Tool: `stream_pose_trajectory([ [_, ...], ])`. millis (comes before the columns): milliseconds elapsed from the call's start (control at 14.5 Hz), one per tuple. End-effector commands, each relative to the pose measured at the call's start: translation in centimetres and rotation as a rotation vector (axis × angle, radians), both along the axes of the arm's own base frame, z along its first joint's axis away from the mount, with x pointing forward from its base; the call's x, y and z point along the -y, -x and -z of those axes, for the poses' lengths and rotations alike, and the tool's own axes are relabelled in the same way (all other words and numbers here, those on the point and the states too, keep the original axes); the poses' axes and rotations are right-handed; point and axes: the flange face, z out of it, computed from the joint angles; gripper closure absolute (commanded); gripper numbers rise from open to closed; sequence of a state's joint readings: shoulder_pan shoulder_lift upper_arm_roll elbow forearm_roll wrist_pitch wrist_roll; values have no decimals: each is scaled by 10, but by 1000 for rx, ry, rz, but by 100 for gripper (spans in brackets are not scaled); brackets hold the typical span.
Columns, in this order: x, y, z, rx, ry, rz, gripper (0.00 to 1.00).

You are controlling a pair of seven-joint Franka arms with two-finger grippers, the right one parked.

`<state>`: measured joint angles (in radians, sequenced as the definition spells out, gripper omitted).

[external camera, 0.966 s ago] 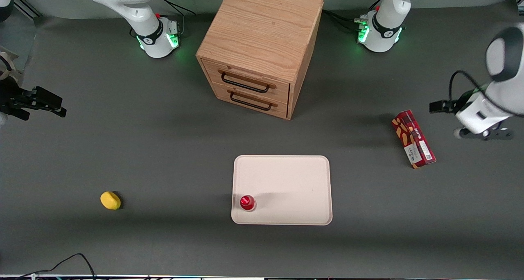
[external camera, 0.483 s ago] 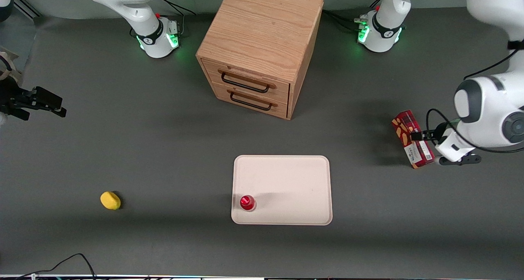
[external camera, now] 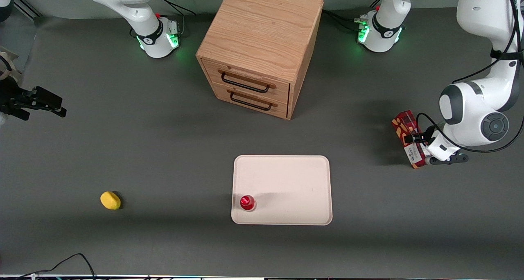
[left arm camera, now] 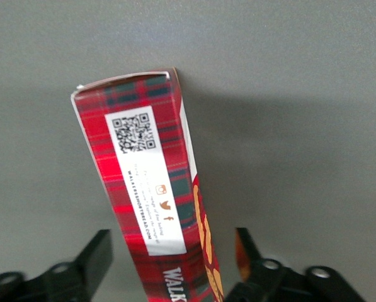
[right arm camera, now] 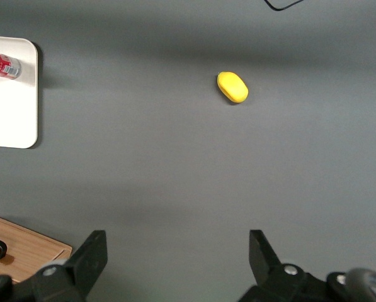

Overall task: Place red cookie box on tray
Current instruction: 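Lower the open left gripper over the box end and close it, then lift the box upright with the left gripper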

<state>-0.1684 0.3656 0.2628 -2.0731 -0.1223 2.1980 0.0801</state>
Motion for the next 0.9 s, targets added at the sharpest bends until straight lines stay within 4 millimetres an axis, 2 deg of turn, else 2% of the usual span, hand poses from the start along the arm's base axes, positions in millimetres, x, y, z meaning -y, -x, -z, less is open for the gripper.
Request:
stream_pose_trajectory([
  [0, -1, 6, 1, 17, 16, -2, 76],
  [69, -1, 6, 1, 15, 16, -2, 92],
  [138, -1, 6, 1, 14, 17, -2, 100],
  [345, 1, 6, -6, 11, 22, 2, 100],
  [483, 5, 6, -23, 8, 32, 10, 100],
  [552, 8, 5, -39, 2, 40, 18, 100],
  [621, 10, 3, -65, 7, 47, 29, 100],
  [828, 19, -5, -160, -43, 75, 68, 100],
])
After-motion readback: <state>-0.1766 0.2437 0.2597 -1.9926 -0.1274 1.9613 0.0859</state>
